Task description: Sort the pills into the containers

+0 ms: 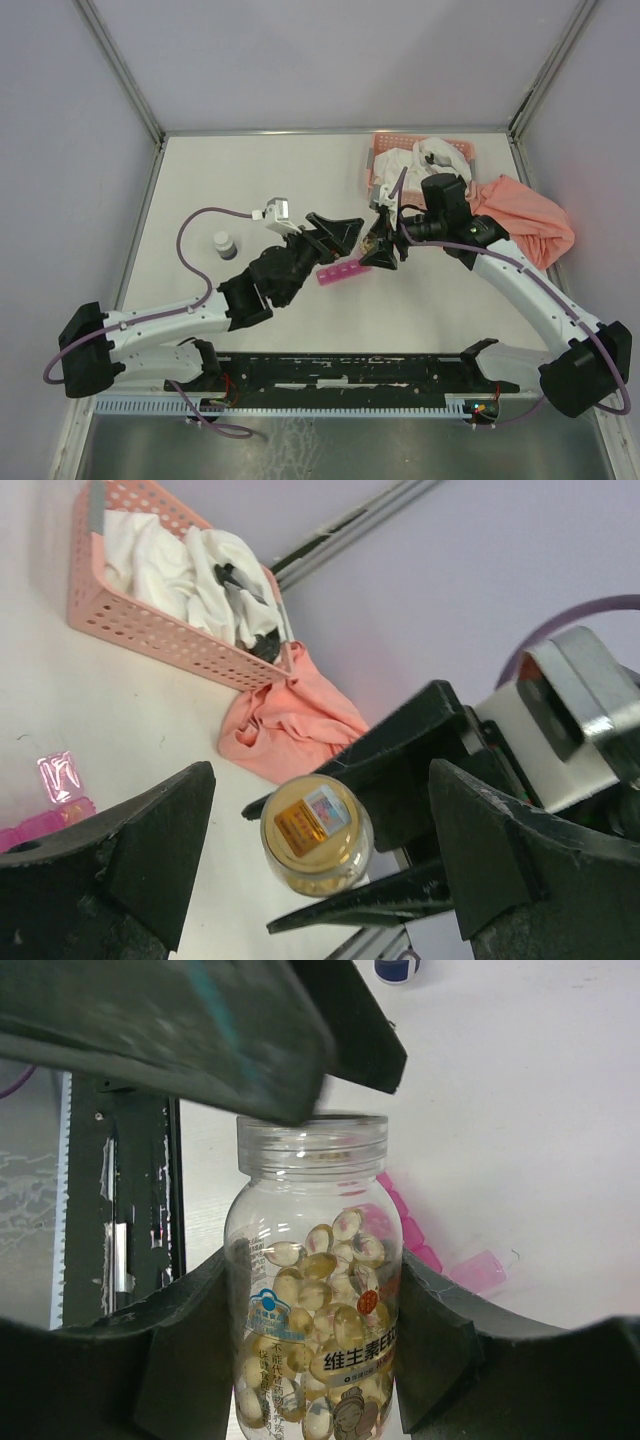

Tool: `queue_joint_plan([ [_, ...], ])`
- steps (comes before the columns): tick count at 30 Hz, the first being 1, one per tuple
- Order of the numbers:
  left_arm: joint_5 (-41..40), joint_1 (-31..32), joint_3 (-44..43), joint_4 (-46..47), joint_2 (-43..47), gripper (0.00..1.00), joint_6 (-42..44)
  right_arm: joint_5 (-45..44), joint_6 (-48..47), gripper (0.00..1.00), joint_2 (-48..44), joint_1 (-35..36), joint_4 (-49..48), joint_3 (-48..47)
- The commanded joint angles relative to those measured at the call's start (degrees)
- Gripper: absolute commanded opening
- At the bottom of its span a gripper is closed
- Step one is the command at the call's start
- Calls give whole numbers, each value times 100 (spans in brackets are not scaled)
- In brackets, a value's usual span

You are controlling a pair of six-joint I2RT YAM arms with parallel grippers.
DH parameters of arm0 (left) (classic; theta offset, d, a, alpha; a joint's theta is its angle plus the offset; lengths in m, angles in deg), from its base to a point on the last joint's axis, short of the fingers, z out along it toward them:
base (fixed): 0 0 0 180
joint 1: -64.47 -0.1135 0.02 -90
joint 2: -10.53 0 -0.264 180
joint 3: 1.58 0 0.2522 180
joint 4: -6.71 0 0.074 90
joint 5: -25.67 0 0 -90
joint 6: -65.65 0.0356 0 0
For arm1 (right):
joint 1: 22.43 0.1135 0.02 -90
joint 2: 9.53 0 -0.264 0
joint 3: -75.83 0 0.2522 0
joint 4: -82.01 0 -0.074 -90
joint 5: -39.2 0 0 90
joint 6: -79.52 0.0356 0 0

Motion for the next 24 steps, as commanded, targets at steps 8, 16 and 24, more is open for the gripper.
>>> queue_joint_plan([
  [8, -992, 223, -813, -856, -634, 77, -1052, -169, -184, 3, -53, 62, -54, -199],
  [16, -913, 259, -799, -856, -608, 61, -1194, -245, -178, 3, -46, 61, -41, -208],
  [24, -722, 265, -743, -755, -536, 25, -1104, -259, -148, 3, -16, 60, -32, -224],
])
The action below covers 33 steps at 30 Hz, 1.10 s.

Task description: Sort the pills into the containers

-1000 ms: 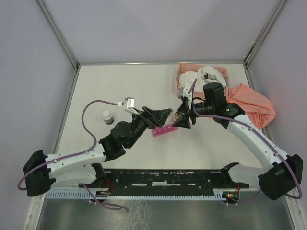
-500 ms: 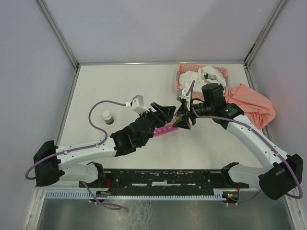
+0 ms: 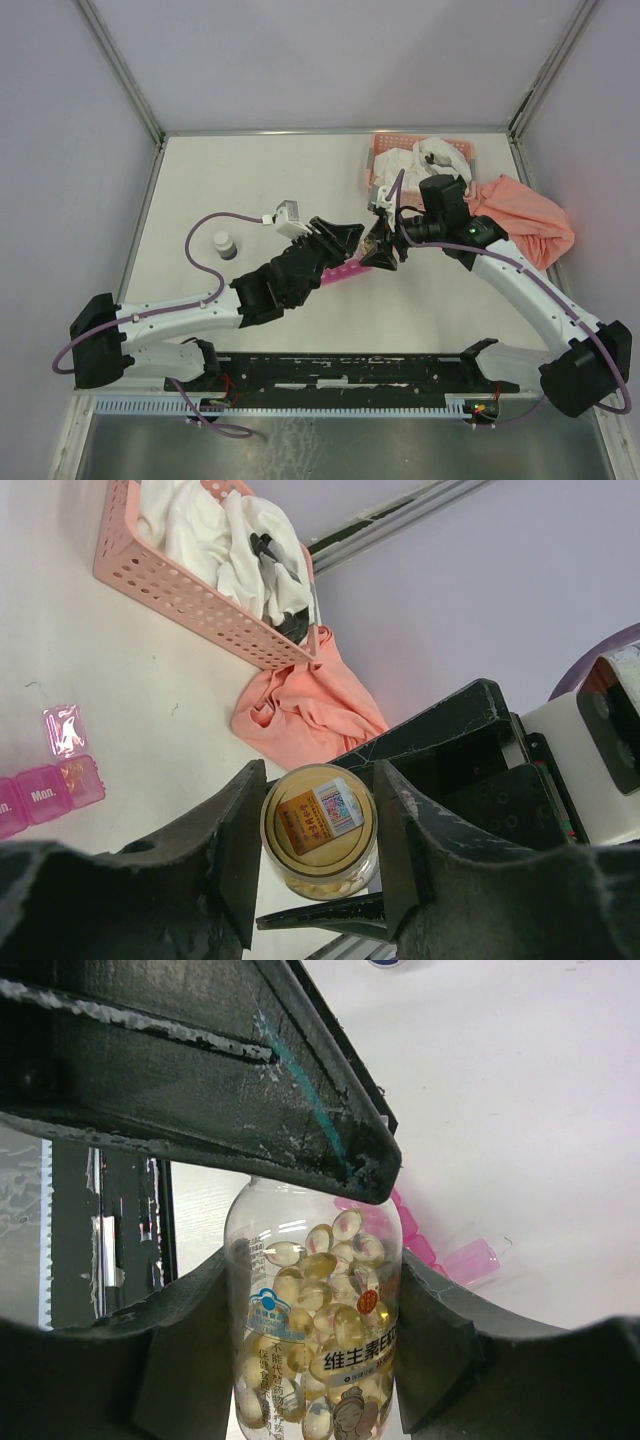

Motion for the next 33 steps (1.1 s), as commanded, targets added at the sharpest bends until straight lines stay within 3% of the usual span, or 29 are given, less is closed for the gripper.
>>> queue_joint_plan([
  [1, -29, 21, -134, 261, 100, 17, 14, 49, -13, 3, -7, 1, -137, -230],
  [3, 58, 13, 18, 595, 143, 4, 320, 133, 20, 3, 0, 2, -133, -235],
  [4, 99, 12, 119, 792, 163, 3, 451, 198, 58, 3, 8, 5, -145, -245],
  [8, 634, -32, 690, 1897, 356, 3, 1289, 511, 278, 2, 84, -23, -187, -273],
  [13, 1957, -517, 1295, 2803, 693, 3, 1833, 847, 542, 2, 159, -62, -260, -284],
  [19, 4263, -1225, 1698, 4323, 567, 3, 2201, 1113, 833, 2, 261, -94, -415, -265],
  [25, 4733, -1332, 1664, 4606, 452, 3, 2603, 1305, 1014, 2, 368, -125, -515, -251],
  [27, 4713, -1349, 1655, 4635, 465, 10, 2673, 1322, 1029, 2, 386, -131, -537, -247],
  [28, 4659, -1350, 1659, 4648, 479, 18, 2687, 1331, 1037, 2, 389, -132, -537, -246],
  [31, 4144, -1342, 1760, 4544, 644, 69, 2629, 1348, 1029, 2, 389, -135, -538, -240],
  [33, 3670, -1346, 1915, 4359, 896, 89, 2585, 1358, 1017, 2, 375, -142, -538, -244],
])
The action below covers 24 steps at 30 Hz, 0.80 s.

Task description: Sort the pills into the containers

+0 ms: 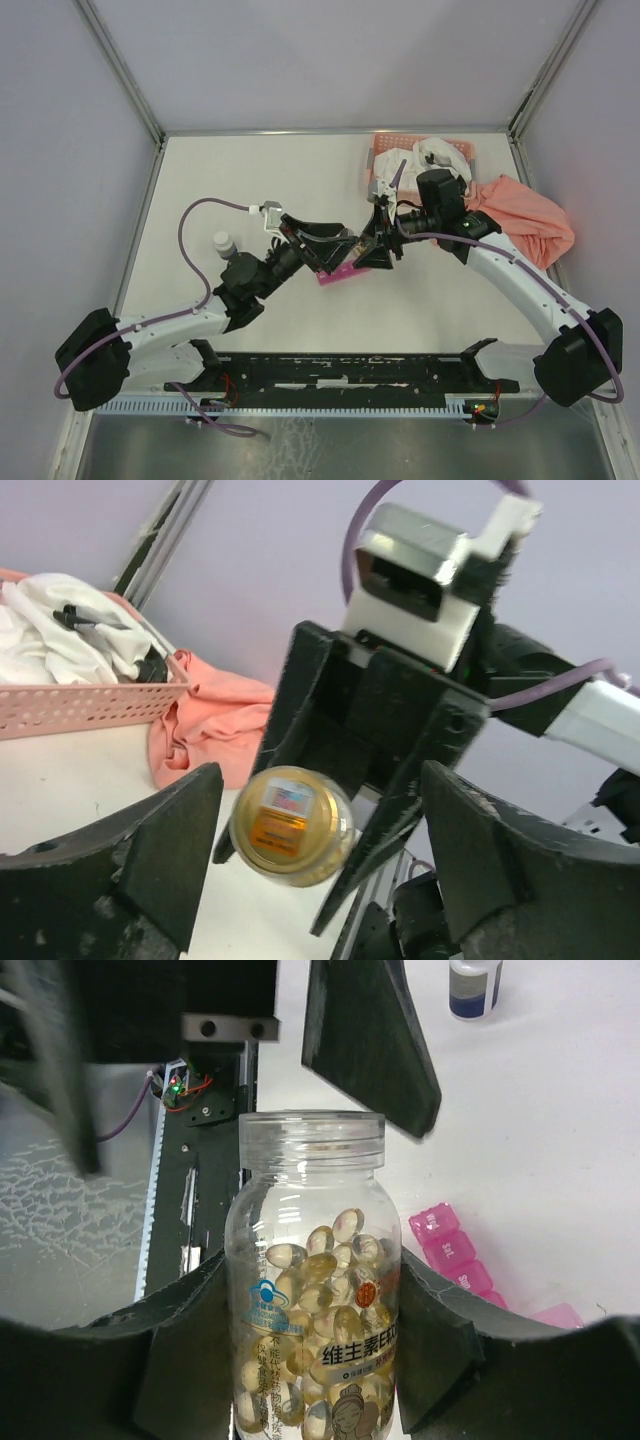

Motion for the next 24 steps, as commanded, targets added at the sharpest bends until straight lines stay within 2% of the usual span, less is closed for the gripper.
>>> queue_joint_plan([
  [1, -533, 48, 272, 469, 695, 96, 286, 115, 210, 2, 56, -73, -24, -191],
  [2, -712, 49, 391, 413, 812, 100, 278, 111, 183, 2, 39, -72, -15, -175],
  [5, -1112, 43, 667, 208, 1368, 99, 260, 55, 18, 2, 1, -71, 64, -179],
  [10, -1203, 44, 744, -420, 1820, 100, -80, -92, -216, 2, -70, -64, 176, -175],
  [18, -1580, 126, 118, -1438, 1349, 93, -1168, -283, -413, 3, -92, -65, 271, -174],
  [24, -2635, 745, -448, -2064, 1002, 93, -1270, -347, -506, 4, -80, -57, 318, -181],
])
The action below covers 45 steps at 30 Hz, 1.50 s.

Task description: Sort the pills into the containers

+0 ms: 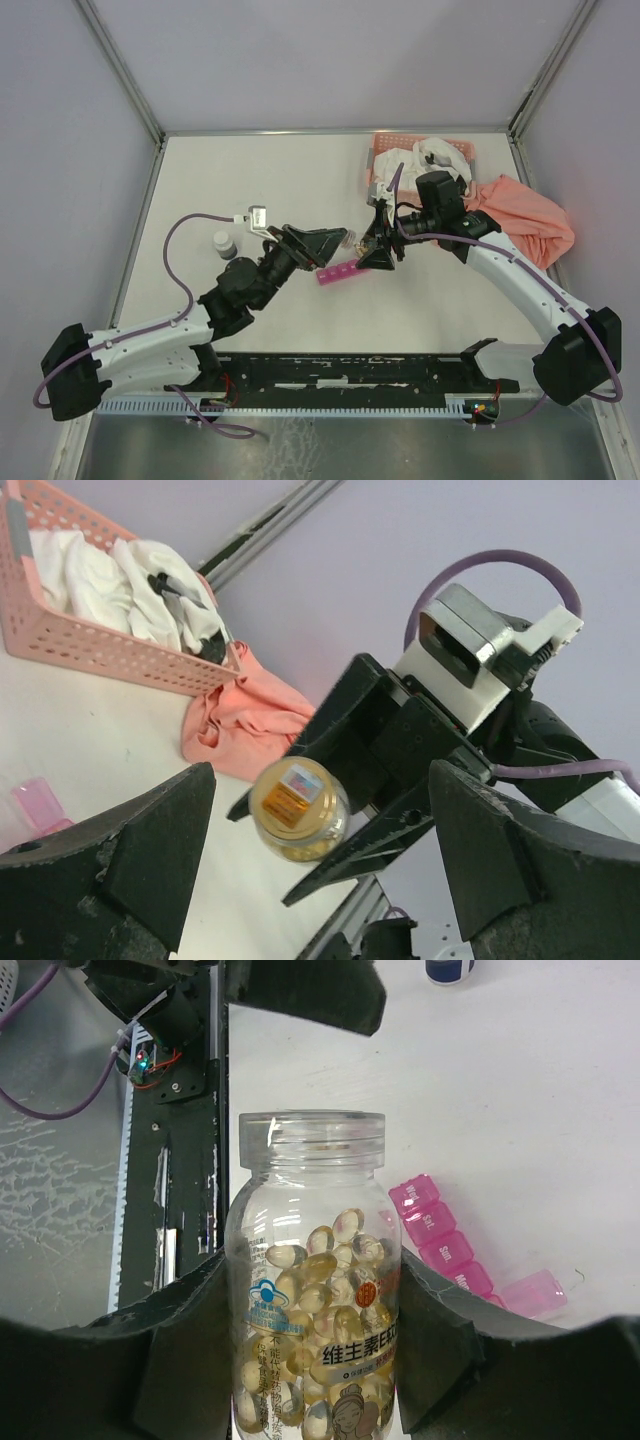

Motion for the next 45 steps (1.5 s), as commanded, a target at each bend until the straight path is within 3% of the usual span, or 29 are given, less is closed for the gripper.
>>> queue_joint_plan([
  [1, -1023, 485, -574, -476, -149, 92, -337, -15, -158, 3, -147, -2, -60, -176],
  [8, -1826, 773, -1176, -1428, -656, 80, -821, -42, -182, 4, -171, -5, -46, -186],
  [10, -1883, 782, -1286, -1569, -774, 77, -909, -53, -177, 3, -190, -6, -48, -187],
  [13, -1879, 791, -1398, -1635, -907, 65, -992, -51, -176, 4, -197, -6, -48, -184],
  [18, -1692, 800, -1477, -1627, -1039, 58, -1104, -60, -179, 4, -195, -2, -41, -184],
  [38, -1340, 800, -1499, -1554, -1150, 57, -1320, -170, -59, 4, -174, -1, -111, -175],
  [45, -1097, 792, -1373, -1139, -1062, 16, -813, 28, 152, 3, -129, -15, -170, -206],
])
